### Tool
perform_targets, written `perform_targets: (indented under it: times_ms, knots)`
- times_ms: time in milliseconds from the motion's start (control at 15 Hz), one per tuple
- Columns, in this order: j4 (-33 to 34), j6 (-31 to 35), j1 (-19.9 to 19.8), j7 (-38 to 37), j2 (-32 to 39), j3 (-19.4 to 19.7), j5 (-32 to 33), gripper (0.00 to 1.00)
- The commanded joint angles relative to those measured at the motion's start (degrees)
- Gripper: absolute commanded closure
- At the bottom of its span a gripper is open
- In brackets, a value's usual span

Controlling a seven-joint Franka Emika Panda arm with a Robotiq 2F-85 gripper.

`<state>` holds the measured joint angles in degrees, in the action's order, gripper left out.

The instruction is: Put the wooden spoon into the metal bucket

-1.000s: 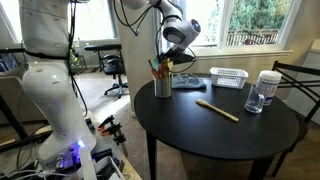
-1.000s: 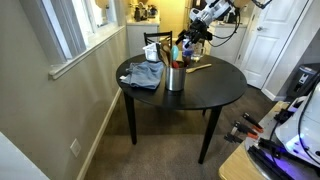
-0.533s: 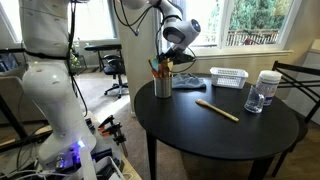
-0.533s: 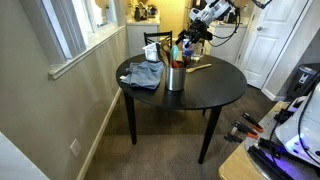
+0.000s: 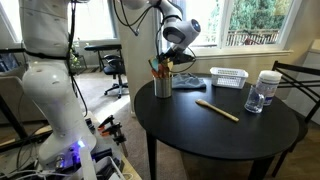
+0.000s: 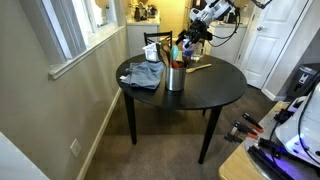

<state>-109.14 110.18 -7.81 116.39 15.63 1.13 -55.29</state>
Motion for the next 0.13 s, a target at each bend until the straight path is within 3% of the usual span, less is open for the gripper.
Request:
perform_targets:
  times_ms: [0, 67]
  knots:
    - [0.1, -0.2, 0.3, 0.0, 0.0, 0.4, 0.0, 0.00]
    - [0.1, -0.2, 0.3, 0.0, 0.0, 0.4, 0.0, 0.00]
